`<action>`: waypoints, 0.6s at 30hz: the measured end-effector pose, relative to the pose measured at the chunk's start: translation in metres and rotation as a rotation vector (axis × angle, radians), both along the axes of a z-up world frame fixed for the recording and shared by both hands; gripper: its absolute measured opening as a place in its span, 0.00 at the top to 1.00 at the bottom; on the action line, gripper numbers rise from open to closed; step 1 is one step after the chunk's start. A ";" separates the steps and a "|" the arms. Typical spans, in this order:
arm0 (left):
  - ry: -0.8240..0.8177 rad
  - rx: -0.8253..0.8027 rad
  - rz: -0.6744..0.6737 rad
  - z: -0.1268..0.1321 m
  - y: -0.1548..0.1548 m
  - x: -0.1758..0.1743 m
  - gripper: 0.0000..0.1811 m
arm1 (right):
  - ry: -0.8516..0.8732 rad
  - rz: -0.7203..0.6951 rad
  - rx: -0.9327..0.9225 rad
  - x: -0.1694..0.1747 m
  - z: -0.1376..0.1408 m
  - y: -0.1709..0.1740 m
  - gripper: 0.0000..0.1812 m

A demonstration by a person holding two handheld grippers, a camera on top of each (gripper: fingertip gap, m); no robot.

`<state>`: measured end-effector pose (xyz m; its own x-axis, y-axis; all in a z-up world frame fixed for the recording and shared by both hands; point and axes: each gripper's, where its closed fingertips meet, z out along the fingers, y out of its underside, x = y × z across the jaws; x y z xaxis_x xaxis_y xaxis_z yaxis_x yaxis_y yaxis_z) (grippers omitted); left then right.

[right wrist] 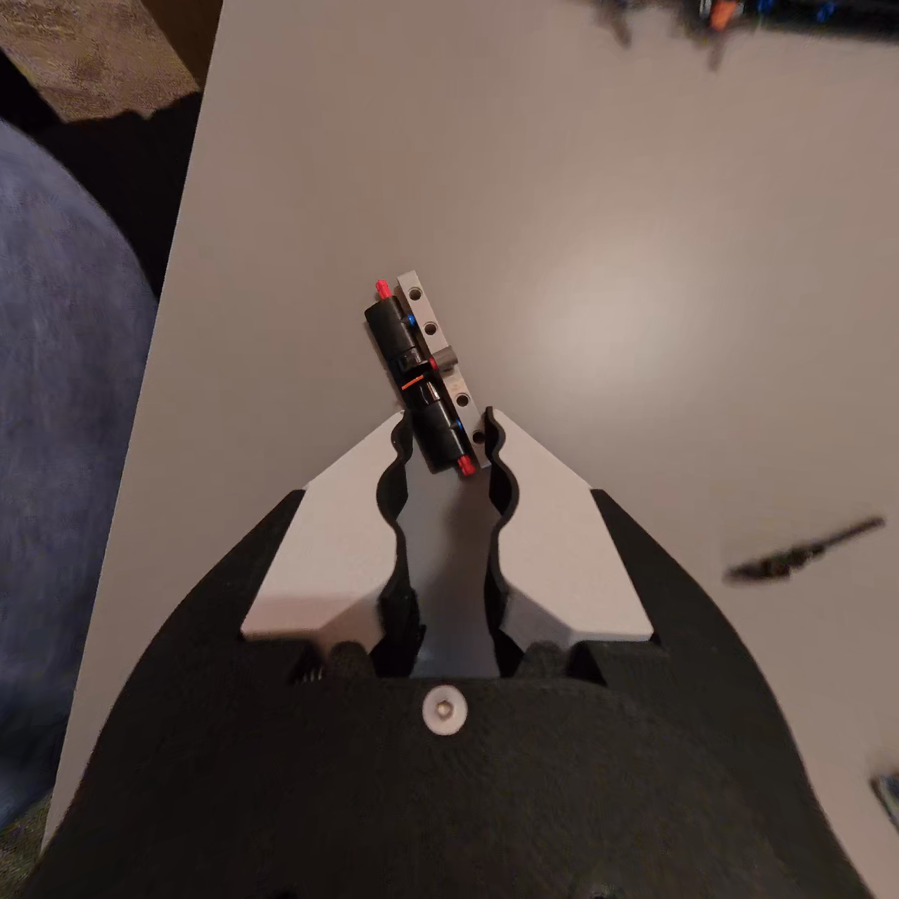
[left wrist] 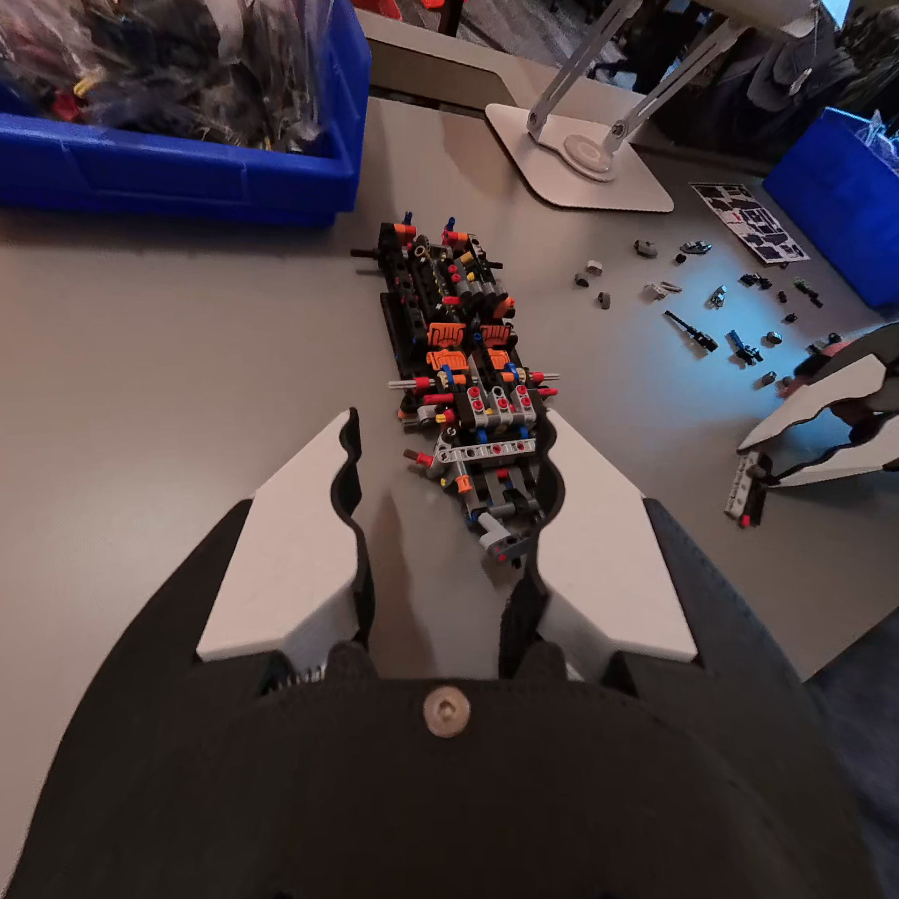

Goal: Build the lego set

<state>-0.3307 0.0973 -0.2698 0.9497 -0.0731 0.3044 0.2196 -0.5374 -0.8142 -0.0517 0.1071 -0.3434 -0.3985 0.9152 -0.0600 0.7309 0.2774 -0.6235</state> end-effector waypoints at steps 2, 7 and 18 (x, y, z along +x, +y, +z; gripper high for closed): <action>-0.002 -0.010 -0.006 -0.005 -0.003 -0.002 0.63 | 0.001 -0.013 -0.006 -0.026 0.000 -0.008 0.85; -0.098 -0.047 -0.085 -0.017 -0.003 0.003 0.71 | 0.009 -0.003 -0.011 -0.077 0.001 -0.021 0.85; -0.342 -0.124 -0.257 -0.041 -0.009 0.031 0.77 | 0.066 0.019 -0.076 -0.098 0.020 -0.023 0.75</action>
<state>-0.2992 0.0882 -0.3108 0.7486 -0.2366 0.6193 0.3116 -0.6990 -0.6437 -0.1498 0.0842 -0.3238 -0.4209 0.9014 -0.1016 0.6824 0.2409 -0.6901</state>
